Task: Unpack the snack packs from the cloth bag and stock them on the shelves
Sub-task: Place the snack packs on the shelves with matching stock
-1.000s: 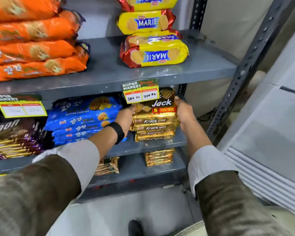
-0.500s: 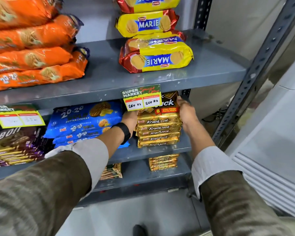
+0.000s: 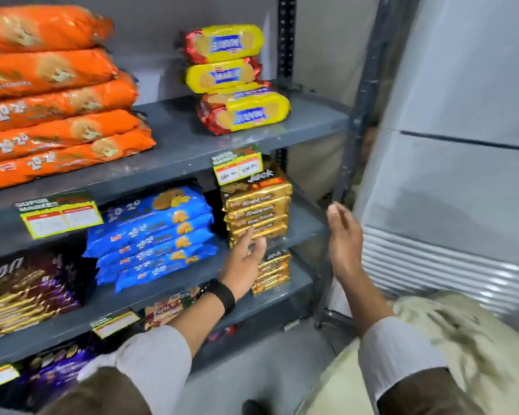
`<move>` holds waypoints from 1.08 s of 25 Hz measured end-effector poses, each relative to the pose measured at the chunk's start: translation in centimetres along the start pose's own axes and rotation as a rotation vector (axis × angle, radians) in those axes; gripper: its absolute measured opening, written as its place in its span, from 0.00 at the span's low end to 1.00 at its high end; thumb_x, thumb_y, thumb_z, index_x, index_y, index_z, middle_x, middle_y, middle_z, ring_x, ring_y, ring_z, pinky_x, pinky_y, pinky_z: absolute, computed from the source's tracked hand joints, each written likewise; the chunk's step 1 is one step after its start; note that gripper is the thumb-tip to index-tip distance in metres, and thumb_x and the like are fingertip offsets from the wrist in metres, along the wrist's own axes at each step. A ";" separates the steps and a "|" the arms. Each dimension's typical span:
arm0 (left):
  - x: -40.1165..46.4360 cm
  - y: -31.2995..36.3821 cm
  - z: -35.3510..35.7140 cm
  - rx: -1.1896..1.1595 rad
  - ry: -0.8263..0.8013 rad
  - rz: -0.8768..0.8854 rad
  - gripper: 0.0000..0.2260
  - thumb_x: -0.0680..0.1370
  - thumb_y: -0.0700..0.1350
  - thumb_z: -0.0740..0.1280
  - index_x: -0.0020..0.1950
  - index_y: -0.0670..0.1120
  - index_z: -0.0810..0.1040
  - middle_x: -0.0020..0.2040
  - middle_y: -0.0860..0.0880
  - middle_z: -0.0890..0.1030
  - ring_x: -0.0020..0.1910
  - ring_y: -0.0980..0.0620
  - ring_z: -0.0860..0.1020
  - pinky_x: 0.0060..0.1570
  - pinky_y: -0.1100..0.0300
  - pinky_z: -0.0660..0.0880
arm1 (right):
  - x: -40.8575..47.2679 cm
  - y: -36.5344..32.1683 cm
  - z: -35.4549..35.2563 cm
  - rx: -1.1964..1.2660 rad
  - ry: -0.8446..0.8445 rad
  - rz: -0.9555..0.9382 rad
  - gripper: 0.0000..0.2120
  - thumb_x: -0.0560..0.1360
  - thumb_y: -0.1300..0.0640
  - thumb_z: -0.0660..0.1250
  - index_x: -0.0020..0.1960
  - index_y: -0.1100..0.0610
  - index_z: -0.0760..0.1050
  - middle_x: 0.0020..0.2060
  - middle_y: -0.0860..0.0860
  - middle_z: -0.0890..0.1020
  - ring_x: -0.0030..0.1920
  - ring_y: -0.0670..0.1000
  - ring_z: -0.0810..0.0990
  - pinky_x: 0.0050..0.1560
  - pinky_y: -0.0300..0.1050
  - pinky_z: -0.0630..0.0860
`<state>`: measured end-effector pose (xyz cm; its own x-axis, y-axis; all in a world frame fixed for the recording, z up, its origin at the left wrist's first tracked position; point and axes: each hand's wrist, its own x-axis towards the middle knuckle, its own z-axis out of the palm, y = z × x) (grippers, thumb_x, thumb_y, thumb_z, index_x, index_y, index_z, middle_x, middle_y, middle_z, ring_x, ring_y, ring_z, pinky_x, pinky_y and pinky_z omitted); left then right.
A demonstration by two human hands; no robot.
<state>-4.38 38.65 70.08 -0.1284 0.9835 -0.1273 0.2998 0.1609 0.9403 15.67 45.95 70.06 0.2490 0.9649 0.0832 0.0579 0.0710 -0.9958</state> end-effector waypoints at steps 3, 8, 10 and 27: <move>-4.5 -0.9 3.7 0.104 -0.215 0.139 0.21 0.82 0.52 0.64 0.76 0.52 0.70 0.70 0.51 0.76 0.67 0.53 0.76 0.69 0.57 0.71 | -9.4 1.4 -8.3 -0.194 0.142 -0.066 0.17 0.80 0.48 0.68 0.66 0.53 0.79 0.60 0.48 0.83 0.59 0.46 0.81 0.62 0.46 0.77; -16.0 0.9 15.2 0.042 -0.601 0.165 0.21 0.79 0.44 0.69 0.71 0.39 0.74 0.65 0.39 0.79 0.59 0.50 0.77 0.56 0.69 0.76 | -27.1 2.9 -25.6 -0.483 0.480 0.068 0.21 0.78 0.44 0.65 0.65 0.53 0.79 0.58 0.52 0.83 0.57 0.53 0.82 0.60 0.56 0.78; -20.2 1.3 18.9 0.063 -0.667 0.158 0.26 0.76 0.53 0.70 0.70 0.42 0.75 0.64 0.44 0.80 0.58 0.51 0.78 0.53 0.72 0.74 | -31.7 3.3 -30.6 -0.519 0.560 0.142 0.19 0.78 0.47 0.65 0.65 0.54 0.79 0.59 0.53 0.83 0.58 0.54 0.81 0.62 0.57 0.77; -39.1 1.1 60.2 0.299 -0.952 -0.043 0.23 0.84 0.52 0.62 0.77 0.43 0.69 0.72 0.49 0.73 0.66 0.59 0.70 0.56 0.76 0.65 | -48.4 19.6 -66.1 0.020 0.941 0.796 0.29 0.77 0.30 0.61 0.69 0.48 0.72 0.56 0.45 0.75 0.57 0.50 0.75 0.59 0.50 0.73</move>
<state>57.91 5.37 57.08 0.6271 0.6120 -0.4819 0.5547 0.0834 0.8279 68.70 -16.06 49.06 0.8078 0.1836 -0.5601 -0.4412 -0.4419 -0.7811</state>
